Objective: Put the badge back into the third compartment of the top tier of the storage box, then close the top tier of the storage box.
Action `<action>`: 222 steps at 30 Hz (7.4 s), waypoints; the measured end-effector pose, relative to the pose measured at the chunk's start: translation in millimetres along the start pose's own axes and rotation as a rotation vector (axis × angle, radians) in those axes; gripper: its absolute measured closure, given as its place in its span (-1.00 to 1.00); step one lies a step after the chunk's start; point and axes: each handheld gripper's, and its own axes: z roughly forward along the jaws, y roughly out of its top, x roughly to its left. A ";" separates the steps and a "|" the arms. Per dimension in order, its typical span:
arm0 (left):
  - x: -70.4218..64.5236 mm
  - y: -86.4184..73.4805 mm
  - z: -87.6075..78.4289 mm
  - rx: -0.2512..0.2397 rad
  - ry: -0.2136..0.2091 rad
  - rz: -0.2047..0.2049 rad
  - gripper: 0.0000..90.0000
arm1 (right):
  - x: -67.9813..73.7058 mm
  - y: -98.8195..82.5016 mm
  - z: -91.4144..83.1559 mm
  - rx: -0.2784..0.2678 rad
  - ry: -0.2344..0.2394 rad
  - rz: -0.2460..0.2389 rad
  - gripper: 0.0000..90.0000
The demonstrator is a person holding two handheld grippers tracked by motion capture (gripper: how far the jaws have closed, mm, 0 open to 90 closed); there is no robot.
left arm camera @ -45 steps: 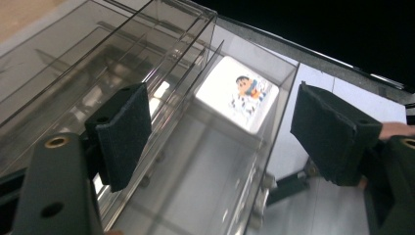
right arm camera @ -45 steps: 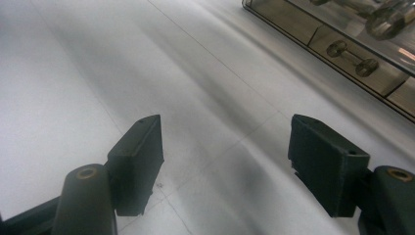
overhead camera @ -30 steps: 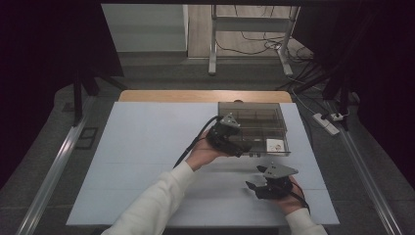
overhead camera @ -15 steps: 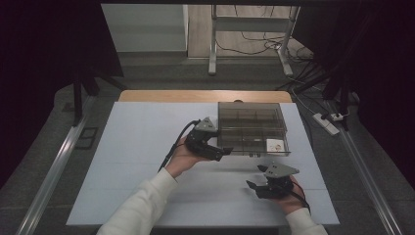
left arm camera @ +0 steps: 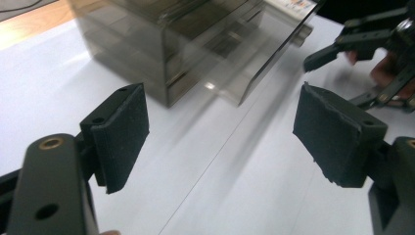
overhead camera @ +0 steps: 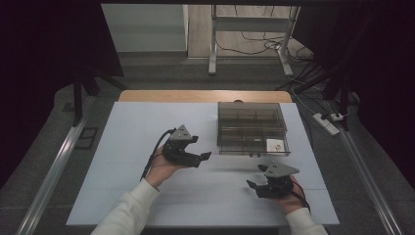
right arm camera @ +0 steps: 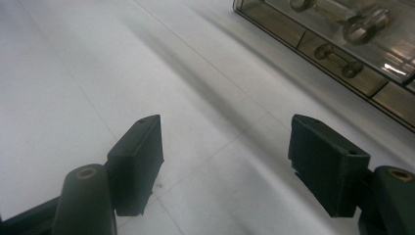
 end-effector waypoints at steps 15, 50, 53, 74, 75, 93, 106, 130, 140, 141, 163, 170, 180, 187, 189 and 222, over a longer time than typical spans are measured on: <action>3.9 -43.5 -31.5 0.024 0.080 -0.001 -0.55 | -1.8 -0.3 -0.3 -0.002 -0.005 0.008 -0.36; 14.1 -112.1 -69.5 0.073 0.209 -0.048 -0.56 | -4.9 4.0 -6.8 -0.033 -0.023 0.010 -0.36; 15.6 -112.9 -69.4 0.075 0.211 -0.051 -0.56 | -4.7 5.1 -9.1 -0.036 -0.025 0.010 -0.36; 19.7 -116.5 -63.6 0.117 0.230 -0.053 -0.64 | 0.4 33.9 -32.7 -0.143 -0.029 -0.057 0.99; 20.0 -116.8 -63.2 0.119 0.230 -0.055 -0.64 | -0.1 34.4 -33.2 -0.148 -0.035 -0.056 0.99; 26.1 -119.7 -63.3 0.118 0.227 -0.084 -0.67 | -20.2 27.1 -32.4 -0.112 -0.152 0.016 0.99; 23.8 -121.3 -62.4 0.128 0.215 -0.085 -0.68 | -21.7 29.8 -24.1 -0.106 -0.161 0.005 0.99; 23.5 -124.0 -60.2 0.142 0.217 -0.085 -0.68 | -27.7 32.9 -14.7 -0.115 -0.183 0.005 0.99; 24.5 -125.6 -58.8 0.150 0.218 -0.085 -0.68 | -33.4 36.6 -8.9 -0.120 -0.198 0.010 0.99; 24.7 -125.9 -58.7 0.149 0.217 -0.087 -0.68 | -34.3 37.0 -8.0 -0.121 -0.200 0.009 0.99; 26.9 -128.4 -54.8 0.166 0.217 -0.093 -0.68 | -49.6 40.3 3.5 -0.115 -0.215 0.013 0.99; 26.6 -128.6 -52.4 0.178 0.222 -0.087 -0.68 | -57.1 44.7 8.1 -0.121 -0.217 0.016 0.99; 27.0 -129.7 -53.1 0.174 0.223 -0.097 -0.68 | -68.3 47.9 17.2 -0.133 -0.236 0.040 0.99; 27.5 -130.8 -53.2 0.174 0.220 -0.101 -0.68 | -72.4 51.9 22.3 -0.137 -0.246 0.039 0.99; 27.3 -130.9 -53.4 0.173 0.220 -0.103 -0.68 | -73.6 52.5 23.5 -0.138 -0.246 0.035 0.99; 26.1 -132.9 -57.7 0.164 0.229 -0.106 -0.68 | -58.3 38.4 13.9 -0.089 -0.206 0.028 0.99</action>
